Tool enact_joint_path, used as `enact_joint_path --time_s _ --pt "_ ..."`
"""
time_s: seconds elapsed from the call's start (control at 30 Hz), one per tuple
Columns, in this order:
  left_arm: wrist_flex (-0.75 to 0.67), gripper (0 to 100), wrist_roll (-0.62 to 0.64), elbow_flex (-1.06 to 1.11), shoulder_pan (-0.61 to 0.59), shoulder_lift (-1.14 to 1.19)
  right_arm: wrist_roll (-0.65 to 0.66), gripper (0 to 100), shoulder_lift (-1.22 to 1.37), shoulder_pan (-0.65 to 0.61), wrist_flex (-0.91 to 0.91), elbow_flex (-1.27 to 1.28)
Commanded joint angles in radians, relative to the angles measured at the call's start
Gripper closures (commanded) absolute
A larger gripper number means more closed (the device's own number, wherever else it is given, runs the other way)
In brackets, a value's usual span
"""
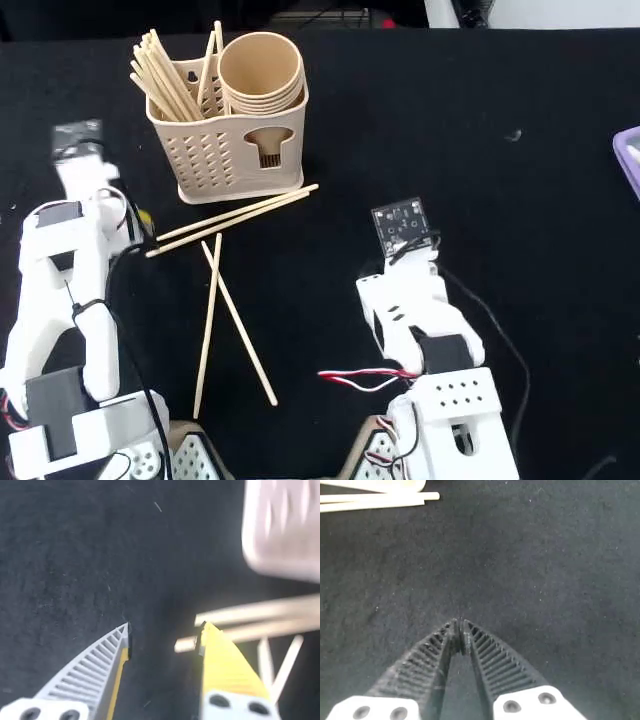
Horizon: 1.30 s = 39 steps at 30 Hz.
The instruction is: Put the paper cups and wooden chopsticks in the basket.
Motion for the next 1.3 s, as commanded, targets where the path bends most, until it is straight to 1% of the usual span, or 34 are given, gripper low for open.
enact_joint_path --time_s 0.0,0.1,0.23,0.33,0.4,0.57,0.77,0.87,1.03,1.27 --pt "-0.109 77 0.133 0.002 0.024 0.031 -0.006 98.7 -0.021 0.011 -0.026 0.012" --pt "-0.138 77 0.15 -0.005 0.041 0.126 -0.006 98.7 -0.024 0.011 -0.026 0.018" --pt "-0.13 77 0.242 -0.079 0.051 0.25 -0.006 98.7 -0.024 0.011 -0.026 0.018" --pt "-0.129 77 0.262 -0.13 0.065 0.328 -0.006 98.7 -0.021 0.011 -0.026 0.018" --pt "-0.12 77 0.241 -0.14 0.068 0.362 -0.006 98.7 -0.021 0.011 -0.028 0.018" --pt "0.02 77 0.16 -0.205 0.067 0.382 -0.006 98.7 -0.022 0.011 -0.028 0.018" --pt "0.12 77 0.08 -0.209 0.067 0.373 -0.006 98.7 -0.024 0.011 -0.028 0.018" --pt "0.137 77 0.028 -0.194 0.064 0.373 -0.006 98.7 -0.024 0.011 -0.028 0.018" --pt "0.158 80 -0.055 -0.163 0.062 0.373 -0.006 98.7 -0.024 0.011 -0.028 0.018" --pt "0.183 81 -0.098 -0.114 0.061 0.37 -0.006 98.7 -0.024 0.011 -0.028 0.018"
